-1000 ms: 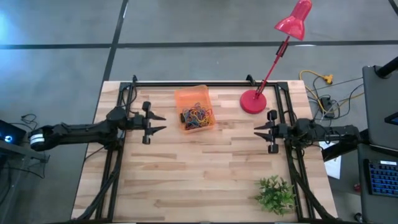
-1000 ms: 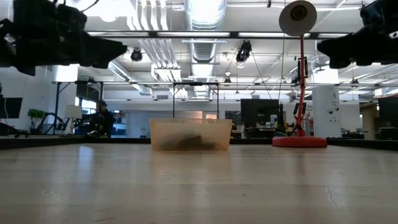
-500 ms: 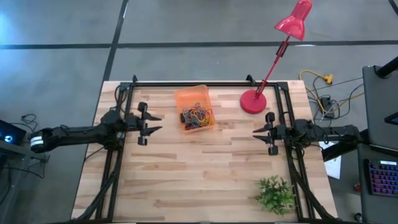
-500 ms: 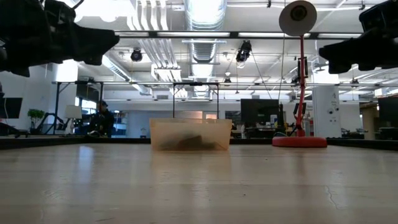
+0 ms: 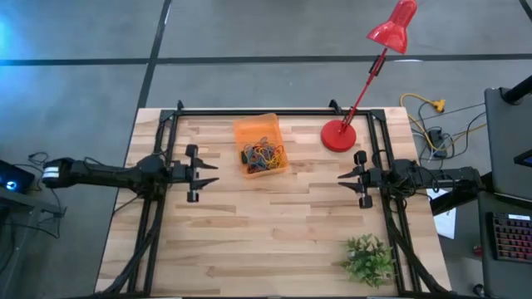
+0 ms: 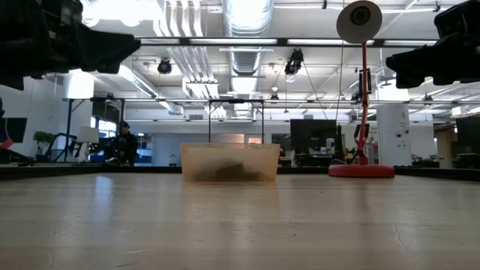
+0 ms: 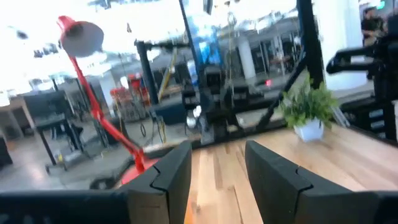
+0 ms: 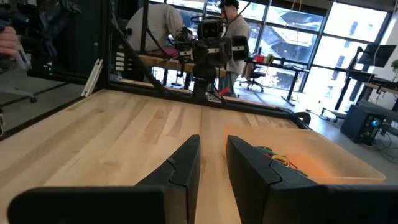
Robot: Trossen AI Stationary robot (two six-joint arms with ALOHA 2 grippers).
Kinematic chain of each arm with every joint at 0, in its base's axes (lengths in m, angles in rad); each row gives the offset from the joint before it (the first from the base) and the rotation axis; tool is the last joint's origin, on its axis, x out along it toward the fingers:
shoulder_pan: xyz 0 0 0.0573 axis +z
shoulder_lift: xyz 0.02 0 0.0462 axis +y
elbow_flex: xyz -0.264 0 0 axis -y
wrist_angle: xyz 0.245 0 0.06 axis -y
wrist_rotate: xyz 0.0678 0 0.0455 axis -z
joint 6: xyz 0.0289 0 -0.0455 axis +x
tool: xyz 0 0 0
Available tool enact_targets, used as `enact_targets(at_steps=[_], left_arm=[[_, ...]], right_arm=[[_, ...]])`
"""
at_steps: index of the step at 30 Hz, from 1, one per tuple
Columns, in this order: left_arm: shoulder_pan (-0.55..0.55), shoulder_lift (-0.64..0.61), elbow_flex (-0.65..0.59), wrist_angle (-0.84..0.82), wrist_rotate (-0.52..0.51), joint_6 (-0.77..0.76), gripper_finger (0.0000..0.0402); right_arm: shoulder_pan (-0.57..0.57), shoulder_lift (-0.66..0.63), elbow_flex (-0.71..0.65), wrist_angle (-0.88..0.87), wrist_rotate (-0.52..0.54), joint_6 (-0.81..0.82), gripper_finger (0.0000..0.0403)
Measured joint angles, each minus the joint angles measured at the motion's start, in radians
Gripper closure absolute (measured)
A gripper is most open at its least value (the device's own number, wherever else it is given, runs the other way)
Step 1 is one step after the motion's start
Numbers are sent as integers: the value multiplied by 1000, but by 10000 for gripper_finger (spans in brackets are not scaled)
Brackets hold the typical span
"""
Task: Pick and place rubber bands into bin
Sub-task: Return to Home Position
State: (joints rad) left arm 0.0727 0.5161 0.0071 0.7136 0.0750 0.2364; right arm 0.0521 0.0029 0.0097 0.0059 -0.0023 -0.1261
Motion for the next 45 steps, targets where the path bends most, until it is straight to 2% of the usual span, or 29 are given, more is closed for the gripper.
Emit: enact_targets(at_steps=[3,8,13,15,16,18,22,29,37,45], left_arm=[[-8,-59,0,-26,-3,9,266],[-8,-215,0,-239,34,5,266],[-8,-424,-1,-450,57,-21,266],[-8,-503,-1,-510,57,-21,266],[-8,-516,0,-489,54,-21,266],[-9,-484,2,-525,52,-19,266],[-9,-442,0,-495,47,-16,266],[-13,-448,-1,-558,48,-37,266],[-13,-446,-1,-669,48,7,266],[-13,-438,-1,-679,45,14,266]], right_arm=[[0,0,0,0,-5,0,335],[1,15,0,-1,-10,11,335],[2,35,0,-1,-10,15,335],[2,35,0,0,-10,15,335],[2,34,0,0,-10,14,335],[2,28,0,1,-18,14,335],[2,16,0,4,-25,12,335],[2,11,0,3,-22,23,335],[-10,11,0,0,6,119,335],[-10,14,0,0,5,109,335]])
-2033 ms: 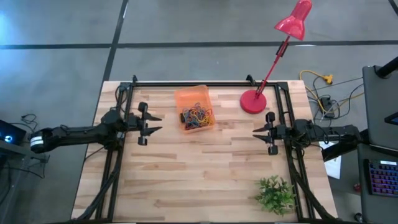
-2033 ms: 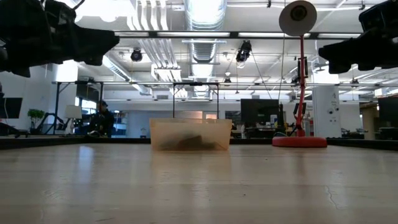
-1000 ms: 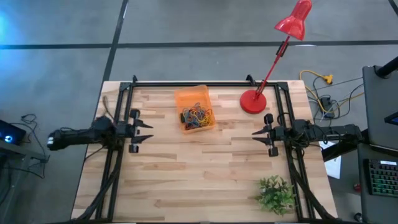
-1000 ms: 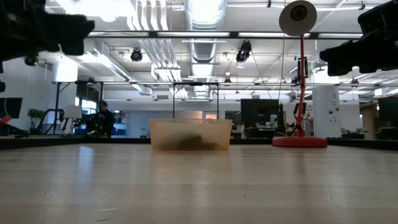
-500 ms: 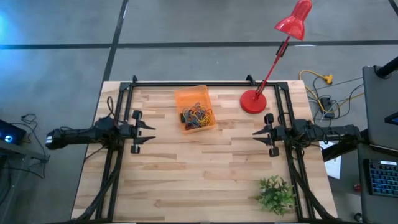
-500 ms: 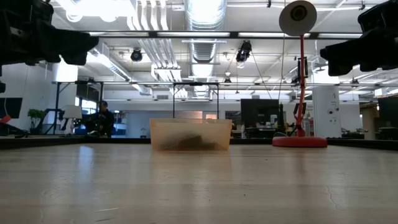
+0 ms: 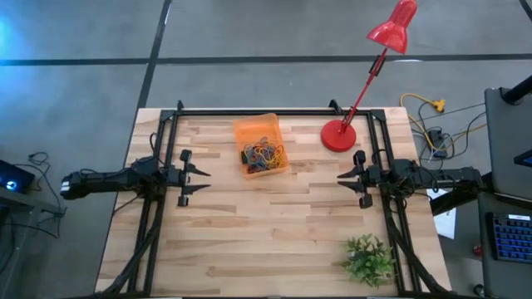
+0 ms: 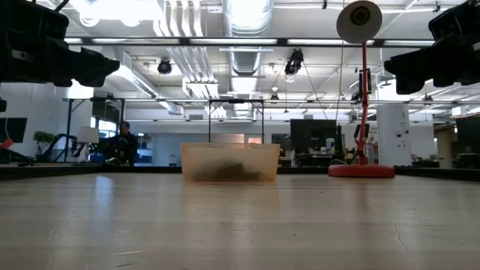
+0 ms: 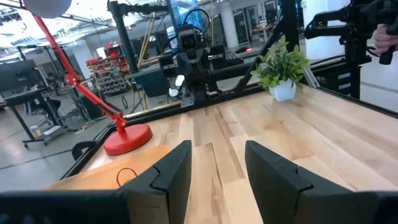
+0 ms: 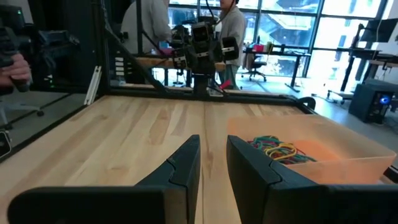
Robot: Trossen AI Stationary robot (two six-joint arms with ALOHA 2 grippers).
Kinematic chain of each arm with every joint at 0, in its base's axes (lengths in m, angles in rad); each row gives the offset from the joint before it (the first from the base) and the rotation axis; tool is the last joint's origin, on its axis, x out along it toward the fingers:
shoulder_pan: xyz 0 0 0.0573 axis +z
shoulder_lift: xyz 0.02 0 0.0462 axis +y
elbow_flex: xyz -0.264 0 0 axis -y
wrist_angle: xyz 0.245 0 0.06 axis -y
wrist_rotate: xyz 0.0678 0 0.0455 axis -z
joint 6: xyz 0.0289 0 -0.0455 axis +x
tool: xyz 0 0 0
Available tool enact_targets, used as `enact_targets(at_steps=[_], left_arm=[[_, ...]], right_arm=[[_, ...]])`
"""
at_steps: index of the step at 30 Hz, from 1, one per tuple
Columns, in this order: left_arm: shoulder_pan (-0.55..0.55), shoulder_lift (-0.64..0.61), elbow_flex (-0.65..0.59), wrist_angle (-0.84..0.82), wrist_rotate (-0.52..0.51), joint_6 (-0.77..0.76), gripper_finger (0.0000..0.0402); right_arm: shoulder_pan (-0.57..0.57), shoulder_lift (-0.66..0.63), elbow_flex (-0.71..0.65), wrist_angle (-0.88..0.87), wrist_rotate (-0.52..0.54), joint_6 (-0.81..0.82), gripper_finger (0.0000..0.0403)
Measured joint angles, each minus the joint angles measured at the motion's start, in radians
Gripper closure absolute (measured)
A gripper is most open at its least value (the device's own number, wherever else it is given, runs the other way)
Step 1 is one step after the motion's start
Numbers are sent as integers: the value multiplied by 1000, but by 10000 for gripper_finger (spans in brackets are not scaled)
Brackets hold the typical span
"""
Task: Pick and place rubber bands into bin
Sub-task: Return to Home Position
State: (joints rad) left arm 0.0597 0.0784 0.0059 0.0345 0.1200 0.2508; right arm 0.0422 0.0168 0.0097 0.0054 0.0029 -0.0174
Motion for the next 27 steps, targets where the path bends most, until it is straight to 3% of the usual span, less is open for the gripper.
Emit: enact_targets(at_steps=[27], left_arm=[[1,18,-1,6,1,-8,266]], right_arm=[[1,12,0,0,-2,-1,335]])
